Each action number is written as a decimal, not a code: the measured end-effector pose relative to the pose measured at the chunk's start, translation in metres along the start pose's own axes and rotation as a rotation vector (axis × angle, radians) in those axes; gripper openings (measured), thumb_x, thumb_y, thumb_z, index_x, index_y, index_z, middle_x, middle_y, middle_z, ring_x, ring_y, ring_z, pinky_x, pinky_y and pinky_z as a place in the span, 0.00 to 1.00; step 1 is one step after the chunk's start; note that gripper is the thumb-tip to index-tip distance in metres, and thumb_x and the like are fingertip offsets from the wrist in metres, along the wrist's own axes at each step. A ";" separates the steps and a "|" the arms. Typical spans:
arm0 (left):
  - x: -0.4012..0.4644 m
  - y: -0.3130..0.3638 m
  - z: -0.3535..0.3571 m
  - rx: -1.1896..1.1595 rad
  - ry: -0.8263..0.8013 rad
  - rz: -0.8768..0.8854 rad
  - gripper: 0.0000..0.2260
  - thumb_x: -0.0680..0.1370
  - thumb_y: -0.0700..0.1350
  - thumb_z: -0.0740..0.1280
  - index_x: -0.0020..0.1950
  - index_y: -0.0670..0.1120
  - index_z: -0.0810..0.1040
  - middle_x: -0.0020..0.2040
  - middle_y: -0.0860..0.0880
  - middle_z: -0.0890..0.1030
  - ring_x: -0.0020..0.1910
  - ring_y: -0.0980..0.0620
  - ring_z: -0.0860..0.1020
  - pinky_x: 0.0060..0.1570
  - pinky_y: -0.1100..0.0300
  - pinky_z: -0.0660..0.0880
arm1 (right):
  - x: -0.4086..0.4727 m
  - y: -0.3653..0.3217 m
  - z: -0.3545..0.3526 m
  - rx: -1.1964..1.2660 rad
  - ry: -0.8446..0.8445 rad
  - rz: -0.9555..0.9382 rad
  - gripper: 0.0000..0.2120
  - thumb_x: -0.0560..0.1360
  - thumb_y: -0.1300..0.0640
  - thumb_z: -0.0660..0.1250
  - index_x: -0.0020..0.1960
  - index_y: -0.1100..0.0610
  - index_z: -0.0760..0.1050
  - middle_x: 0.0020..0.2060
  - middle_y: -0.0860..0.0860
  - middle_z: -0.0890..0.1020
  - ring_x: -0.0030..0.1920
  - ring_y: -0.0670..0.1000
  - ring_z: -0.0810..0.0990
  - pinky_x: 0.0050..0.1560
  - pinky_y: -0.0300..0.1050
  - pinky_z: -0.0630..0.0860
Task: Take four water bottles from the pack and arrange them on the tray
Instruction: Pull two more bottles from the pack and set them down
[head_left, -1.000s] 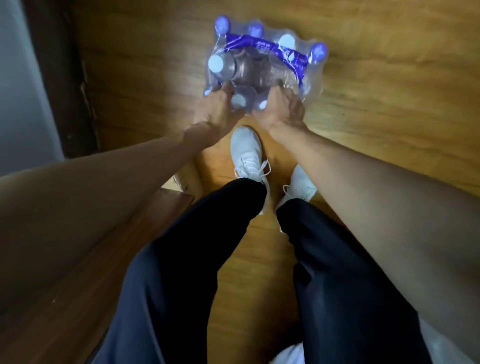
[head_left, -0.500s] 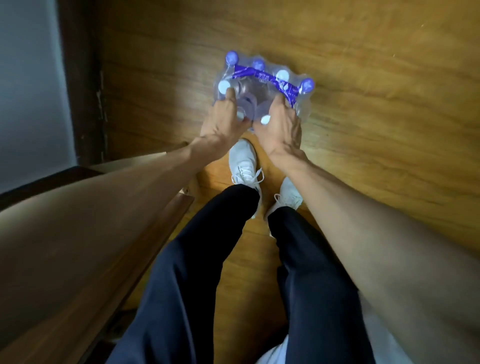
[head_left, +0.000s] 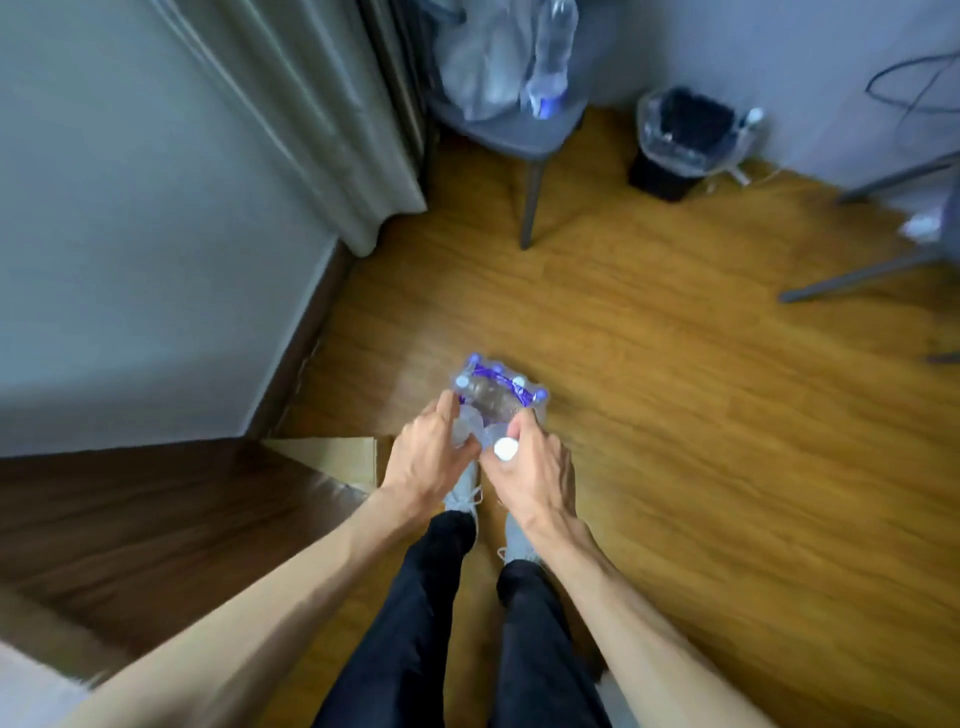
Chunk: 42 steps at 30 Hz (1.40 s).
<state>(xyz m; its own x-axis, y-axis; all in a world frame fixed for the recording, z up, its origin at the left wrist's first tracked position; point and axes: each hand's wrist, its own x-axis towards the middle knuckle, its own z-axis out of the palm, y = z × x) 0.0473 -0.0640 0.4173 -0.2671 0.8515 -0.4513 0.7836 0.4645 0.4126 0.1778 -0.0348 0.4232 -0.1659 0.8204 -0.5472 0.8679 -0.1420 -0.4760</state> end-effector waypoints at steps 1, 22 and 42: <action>-0.019 0.009 -0.019 0.001 0.018 0.001 0.15 0.73 0.48 0.70 0.53 0.45 0.68 0.50 0.44 0.81 0.44 0.37 0.81 0.41 0.47 0.78 | -0.019 -0.010 -0.019 -0.004 0.008 -0.020 0.12 0.72 0.49 0.68 0.48 0.55 0.70 0.37 0.56 0.82 0.41 0.62 0.82 0.35 0.46 0.70; -0.329 -0.005 -0.226 -0.234 0.702 -0.227 0.12 0.70 0.52 0.67 0.44 0.47 0.69 0.37 0.51 0.75 0.36 0.45 0.74 0.33 0.55 0.68 | -0.260 -0.208 -0.120 -0.324 -0.021 -0.856 0.13 0.62 0.44 0.70 0.38 0.51 0.70 0.30 0.46 0.78 0.34 0.50 0.77 0.32 0.46 0.74; -0.606 -0.143 -0.246 -0.356 1.151 -0.793 0.12 0.67 0.49 0.74 0.38 0.44 0.74 0.30 0.48 0.77 0.29 0.53 0.73 0.27 0.62 0.65 | -0.504 -0.320 0.036 -0.379 -0.420 -1.428 0.17 0.63 0.42 0.70 0.41 0.55 0.74 0.33 0.50 0.79 0.37 0.54 0.78 0.38 0.53 0.77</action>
<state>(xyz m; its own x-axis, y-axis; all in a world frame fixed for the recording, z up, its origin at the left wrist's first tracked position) -0.0405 -0.5868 0.8265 -0.9879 -0.0150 0.1547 0.0835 0.7881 0.6099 -0.0334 -0.4229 0.8260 -0.9970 -0.0749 0.0196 -0.0719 0.8010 -0.5943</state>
